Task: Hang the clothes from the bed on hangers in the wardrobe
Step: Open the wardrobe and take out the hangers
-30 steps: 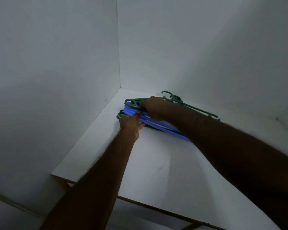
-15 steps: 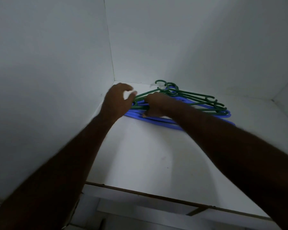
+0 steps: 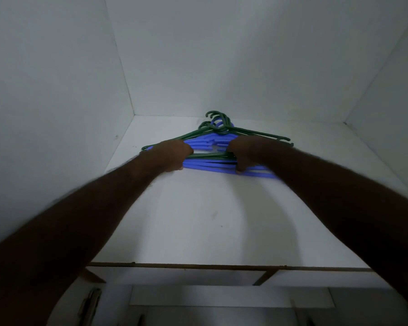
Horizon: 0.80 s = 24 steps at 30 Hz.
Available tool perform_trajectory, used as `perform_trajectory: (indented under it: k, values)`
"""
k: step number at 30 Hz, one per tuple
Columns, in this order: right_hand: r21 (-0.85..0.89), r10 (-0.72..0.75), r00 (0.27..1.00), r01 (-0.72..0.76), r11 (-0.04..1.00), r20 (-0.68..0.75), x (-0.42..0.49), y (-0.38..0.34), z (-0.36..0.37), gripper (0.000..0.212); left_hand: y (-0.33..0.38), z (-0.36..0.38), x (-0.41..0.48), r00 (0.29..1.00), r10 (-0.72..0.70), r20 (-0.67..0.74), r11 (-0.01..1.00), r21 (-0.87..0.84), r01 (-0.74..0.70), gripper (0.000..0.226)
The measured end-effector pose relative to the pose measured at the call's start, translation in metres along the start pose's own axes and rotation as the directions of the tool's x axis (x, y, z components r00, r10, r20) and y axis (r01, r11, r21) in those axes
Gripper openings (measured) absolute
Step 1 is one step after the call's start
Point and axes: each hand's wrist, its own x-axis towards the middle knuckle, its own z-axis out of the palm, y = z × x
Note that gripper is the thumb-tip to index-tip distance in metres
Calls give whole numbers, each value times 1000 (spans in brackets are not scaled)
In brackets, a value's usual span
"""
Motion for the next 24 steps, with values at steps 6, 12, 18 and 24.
perform_trajectory:
  k: [6,12,18,24]
  values:
    - [25,22,1000,-21,999,-12,-10,-7,6,32,-1,5,-14,995,5,-99,998,58,1,19]
    - [-59,36,999,-38,998,-41,-29,-16,10,25,12,-1,-30,996,54,-74,996,77,-48,16]
    - [-70,65,995,-70,995,-70,-48,-19,15,22,30,-16,-45,992,127,-23,991,-47,-128,30]
    - [527,204,956,-64,847,-211,-80,-3,9,65,2,-51,-35,847,-358,-394,745,-667,4,44]
